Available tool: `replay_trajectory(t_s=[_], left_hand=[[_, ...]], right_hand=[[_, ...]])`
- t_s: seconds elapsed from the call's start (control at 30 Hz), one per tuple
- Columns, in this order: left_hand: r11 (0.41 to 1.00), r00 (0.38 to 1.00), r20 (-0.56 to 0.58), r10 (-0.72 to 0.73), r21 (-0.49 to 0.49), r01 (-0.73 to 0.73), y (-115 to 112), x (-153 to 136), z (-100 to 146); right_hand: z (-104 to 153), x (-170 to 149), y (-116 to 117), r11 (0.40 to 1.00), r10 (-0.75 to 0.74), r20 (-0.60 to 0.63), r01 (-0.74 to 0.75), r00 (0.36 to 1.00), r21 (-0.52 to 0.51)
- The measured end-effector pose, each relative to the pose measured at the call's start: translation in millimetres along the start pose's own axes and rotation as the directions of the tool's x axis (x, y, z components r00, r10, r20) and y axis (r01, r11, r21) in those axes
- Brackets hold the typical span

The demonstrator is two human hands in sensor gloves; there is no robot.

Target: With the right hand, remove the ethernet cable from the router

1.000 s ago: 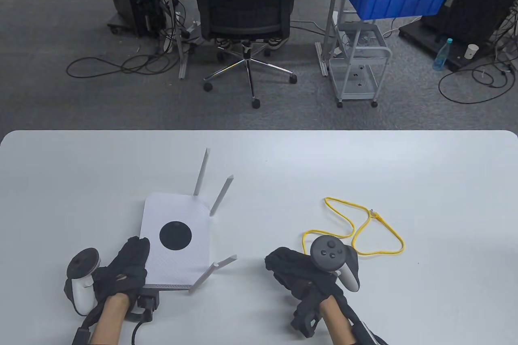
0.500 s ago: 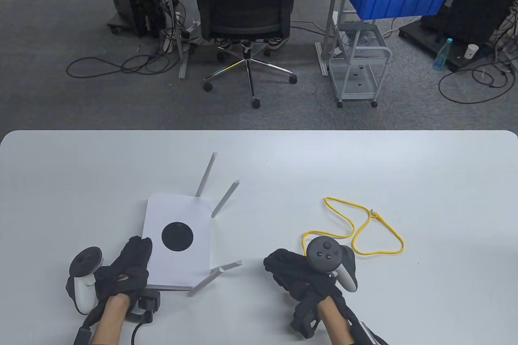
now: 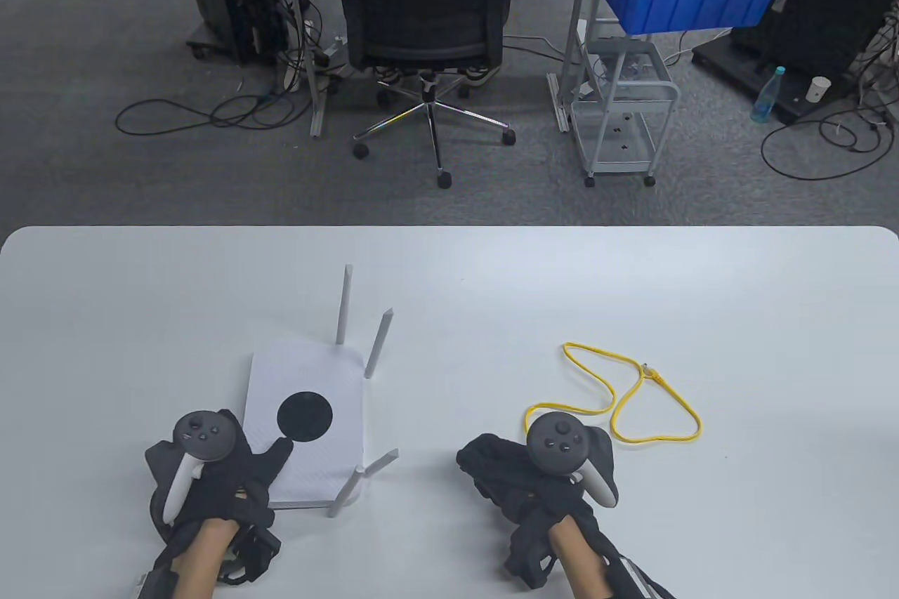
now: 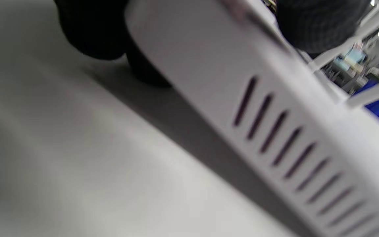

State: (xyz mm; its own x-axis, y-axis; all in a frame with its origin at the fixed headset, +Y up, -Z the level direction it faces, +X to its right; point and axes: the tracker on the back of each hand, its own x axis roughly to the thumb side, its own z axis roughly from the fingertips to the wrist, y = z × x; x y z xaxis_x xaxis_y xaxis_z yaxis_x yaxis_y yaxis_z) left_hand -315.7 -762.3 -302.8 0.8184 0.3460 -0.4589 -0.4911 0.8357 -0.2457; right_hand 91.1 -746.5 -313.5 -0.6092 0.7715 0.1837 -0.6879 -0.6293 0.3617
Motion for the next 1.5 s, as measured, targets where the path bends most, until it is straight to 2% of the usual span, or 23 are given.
replay_trajectory(t_s=[0.07,0.2,0.4,0.7,1.03,1.2,1.33,1.5], left_hand=[[0.994,0.994,-0.009,-0.107,0.035,0.107,-2.3,7.7,3.1],[0.973,0.977,-0.026,-0.213,0.082,0.215,-4.8,14.9,6.2],[0.958,0.964,-0.043,-0.264,0.102,0.267,-6.7,18.6,6.7],[0.899,0.914,-0.074,-0.399,0.164,0.406,-12.9,27.9,11.1],[0.919,0.932,-0.052,-0.359,0.155,0.362,-11.1,24.6,10.1],[0.936,0.954,-0.016,-0.301,0.189,0.298,-3.8,23.6,14.4],[0.941,0.964,0.06,-0.258,0.24,0.237,2.2,27.2,23.0],[0.932,0.945,0.197,-0.259,0.308,0.191,1.9,38.7,37.7]], right_hand=[[0.1,-0.3,0.3,0.999,-0.031,-0.001,0.031,1.0,0.009],[0.0,-1.2,-0.4,1.0,-0.016,-0.007,0.016,1.0,0.002],[0.5,1.2,-0.9,1.0,-0.003,-0.001,0.003,1.0,0.0],[1.3,-0.3,-5.9,0.999,-0.001,-0.008,0.001,1.0,-0.032],[1.2,-1.5,-7.2,0.998,0.03,-0.02,-0.031,0.999,-0.047],[0.8,-0.2,-7.4,0.993,0.093,-0.023,-0.094,0.995,-0.065],[1.2,3.2,-7.5,0.971,0.216,-0.03,-0.218,0.976,-0.1],[1.3,6.1,-4.5,0.903,0.404,-0.06,-0.409,0.913,-0.132]])
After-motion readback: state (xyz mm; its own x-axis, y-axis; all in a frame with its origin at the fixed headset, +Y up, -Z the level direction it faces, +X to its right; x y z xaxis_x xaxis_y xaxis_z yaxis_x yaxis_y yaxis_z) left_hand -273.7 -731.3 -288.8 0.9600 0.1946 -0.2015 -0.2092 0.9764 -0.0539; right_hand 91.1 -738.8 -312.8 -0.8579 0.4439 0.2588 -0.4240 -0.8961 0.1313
